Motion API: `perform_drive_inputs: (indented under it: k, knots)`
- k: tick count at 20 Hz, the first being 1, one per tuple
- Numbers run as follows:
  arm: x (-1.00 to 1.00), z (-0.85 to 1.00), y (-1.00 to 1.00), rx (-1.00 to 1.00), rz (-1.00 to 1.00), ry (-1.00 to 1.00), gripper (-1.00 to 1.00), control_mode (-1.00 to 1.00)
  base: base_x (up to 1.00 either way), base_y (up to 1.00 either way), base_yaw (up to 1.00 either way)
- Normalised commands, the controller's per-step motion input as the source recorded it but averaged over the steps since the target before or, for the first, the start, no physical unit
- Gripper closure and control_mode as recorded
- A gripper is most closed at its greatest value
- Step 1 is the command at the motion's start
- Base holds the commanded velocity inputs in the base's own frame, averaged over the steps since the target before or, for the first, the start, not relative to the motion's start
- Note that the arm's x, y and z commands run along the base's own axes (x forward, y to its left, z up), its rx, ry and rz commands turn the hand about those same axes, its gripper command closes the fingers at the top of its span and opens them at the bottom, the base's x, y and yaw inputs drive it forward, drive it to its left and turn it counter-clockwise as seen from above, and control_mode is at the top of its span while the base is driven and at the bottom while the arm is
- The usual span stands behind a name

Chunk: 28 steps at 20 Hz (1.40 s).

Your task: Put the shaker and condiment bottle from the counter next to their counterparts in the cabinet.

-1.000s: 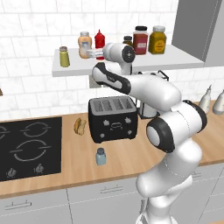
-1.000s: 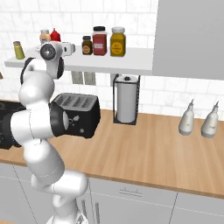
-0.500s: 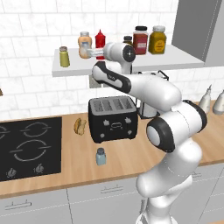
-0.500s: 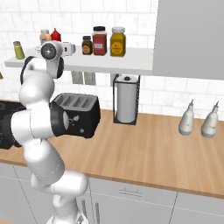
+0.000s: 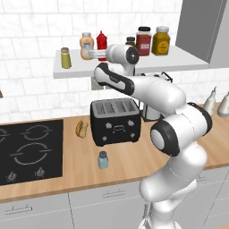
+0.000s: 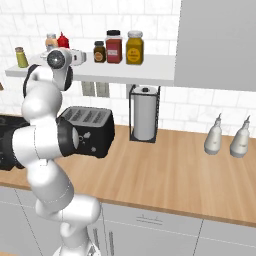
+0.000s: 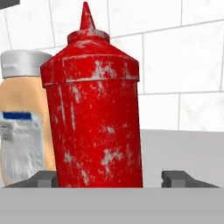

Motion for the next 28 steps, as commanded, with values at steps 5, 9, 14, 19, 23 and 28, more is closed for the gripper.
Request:
perform_drive_inputs:
  k: [5, 9, 14, 19, 23, 28]
  knots:
    - [-0.03, 0.0, 0.0, 0.04, 0.0, -0.01, -1.0, -1.0, 0.0, 0.0, 0.0]
    - [-0.2, 0.03, -0.09, 0.07, 0.0, 0.0, -1.0, -1.0, 0.0, 0.0, 0.0]
    - [-0.24, 0.32, -0.15, 0.04, -0.01, 0.0, -1.0, -1.0, 0.0, 0.0, 0.0]
    - [-0.44, 0.27, -0.17, 0.05, -0.05, 0.0, -1.0, -1.0, 0.0, 0.0, 0.0]
    - [-0.8, 0.01, -0.22, 0.14, -0.07, 0.07, -1.0, -1.0, 0.0, 0.0, 0.0]
    - [-0.99, 0.02, -0.2, 0.18, -0.08, 0.13, -1.0, -1.0, 0.0, 0.0, 0.0]
